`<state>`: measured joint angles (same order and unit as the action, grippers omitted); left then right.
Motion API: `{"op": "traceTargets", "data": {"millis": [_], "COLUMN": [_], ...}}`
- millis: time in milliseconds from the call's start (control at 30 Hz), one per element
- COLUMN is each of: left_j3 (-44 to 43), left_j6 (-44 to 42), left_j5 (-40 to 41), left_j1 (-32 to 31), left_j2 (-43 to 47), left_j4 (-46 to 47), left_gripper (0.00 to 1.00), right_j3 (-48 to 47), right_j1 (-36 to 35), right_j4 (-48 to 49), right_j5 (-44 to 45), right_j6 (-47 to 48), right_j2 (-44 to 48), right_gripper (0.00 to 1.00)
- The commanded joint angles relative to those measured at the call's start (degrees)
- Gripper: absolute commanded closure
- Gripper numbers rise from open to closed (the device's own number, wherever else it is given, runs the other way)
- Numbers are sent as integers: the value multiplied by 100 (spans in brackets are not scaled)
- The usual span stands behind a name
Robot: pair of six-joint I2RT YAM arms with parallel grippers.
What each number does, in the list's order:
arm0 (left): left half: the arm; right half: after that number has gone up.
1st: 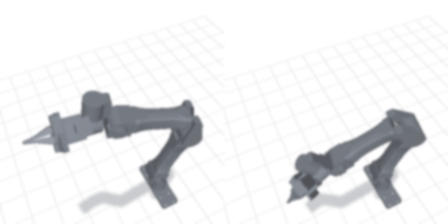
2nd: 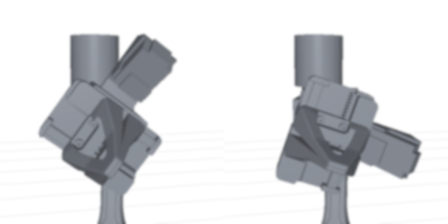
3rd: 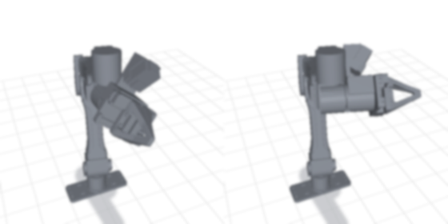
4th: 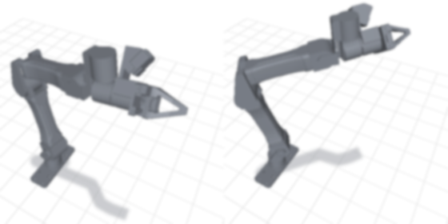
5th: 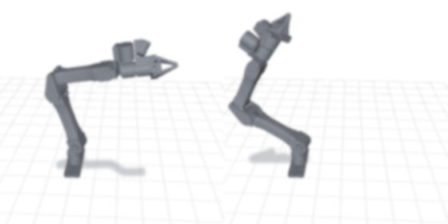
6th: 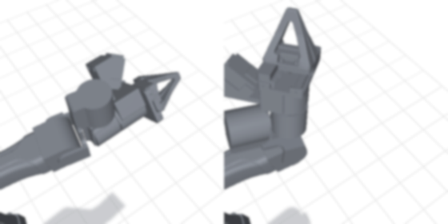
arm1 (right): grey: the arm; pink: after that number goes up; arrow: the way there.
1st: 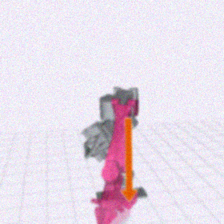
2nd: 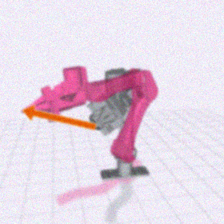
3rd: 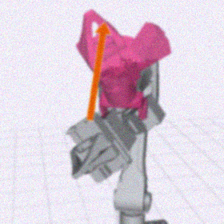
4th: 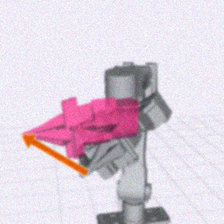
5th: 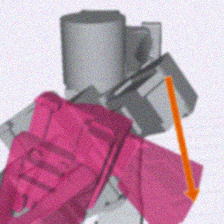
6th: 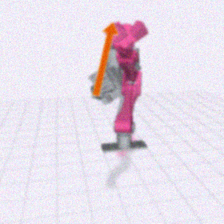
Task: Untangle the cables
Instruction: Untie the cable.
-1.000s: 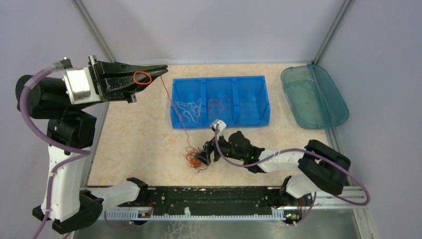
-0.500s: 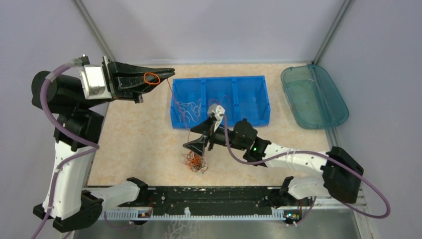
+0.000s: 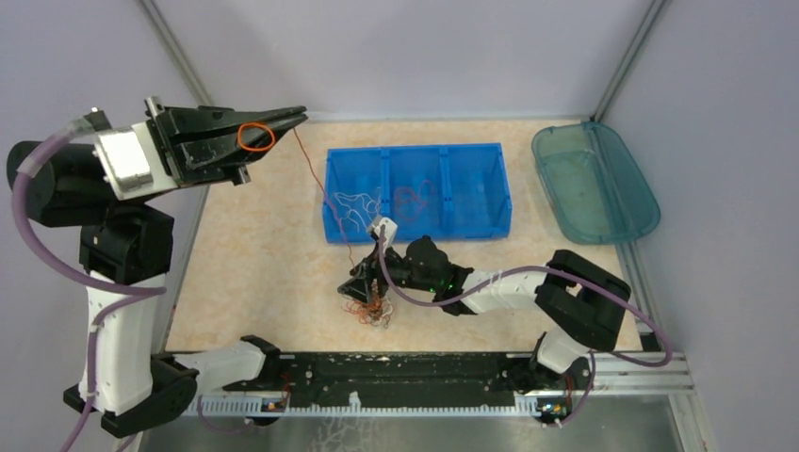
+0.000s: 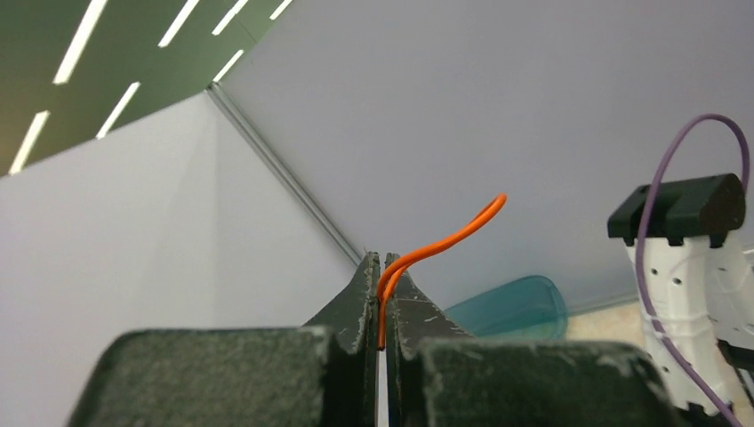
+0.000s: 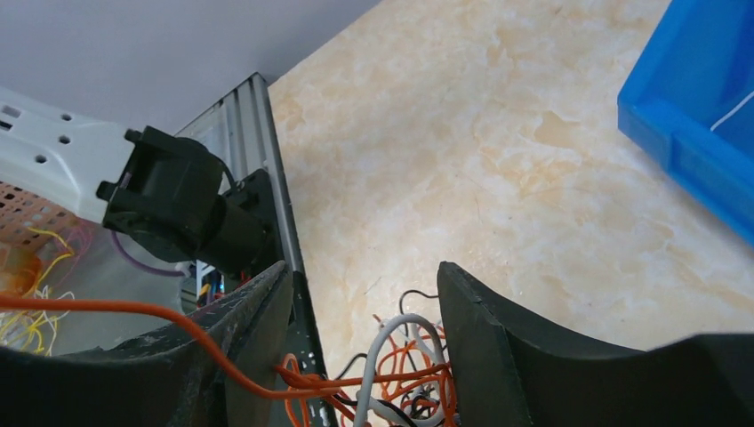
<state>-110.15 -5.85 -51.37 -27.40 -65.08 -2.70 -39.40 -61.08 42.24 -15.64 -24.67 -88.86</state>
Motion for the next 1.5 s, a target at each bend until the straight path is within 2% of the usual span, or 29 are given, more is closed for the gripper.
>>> {"op": "traceTargets", "data": {"millis": [0,267,433,533,633,733,833,933,1133,1333,1467], "left_j3": [-588,-1523,-1555,-1473,-1240,-1308,-1407,-1119,-516,-724,-664], "left_j6": [-305,-868,-1381,-1572,-1752,-1935,-1858,-1606,-1447,-1288,-1228], "left_j5": [314,748,1125,1624,2145,2437,2189,1645,1223,1112,1081], "left_j1": [-37,-25,-24,-22,-22,-23,-24,-23,-22,-21,-28], "left_j2": [-100,-280,-268,-234,-173,-242,-286,-177,-68,-268,-258], "left_j4": [366,685,1142,1649,2295,2453,1848,1043,519,503,423], "left_gripper": [100,100,100,100,100,100,100,100,100,100,100], "right_j3": [128,503,778,911,980,1050,1054,986,507,-98,-608], "right_j1": [-141,-161,-229,-264,-273,-273,-274,-273,-267,-272,-273], "right_j4": [742,896,1013,948,837,821,689,482,-156,-373,-244], "right_j5": [420,914,1224,1456,1610,1736,1825,1849,1579,945,316], "right_j6": [-248,-341,-494,-512,-474,-368,-166,129,926,1276,1261], "right_j2": [-235,-420,-408,-278,-106,62,460,1138,2122,1985,1671], "right_gripper": [39,42,40,35,34,30,25,19,13,13,20]}}
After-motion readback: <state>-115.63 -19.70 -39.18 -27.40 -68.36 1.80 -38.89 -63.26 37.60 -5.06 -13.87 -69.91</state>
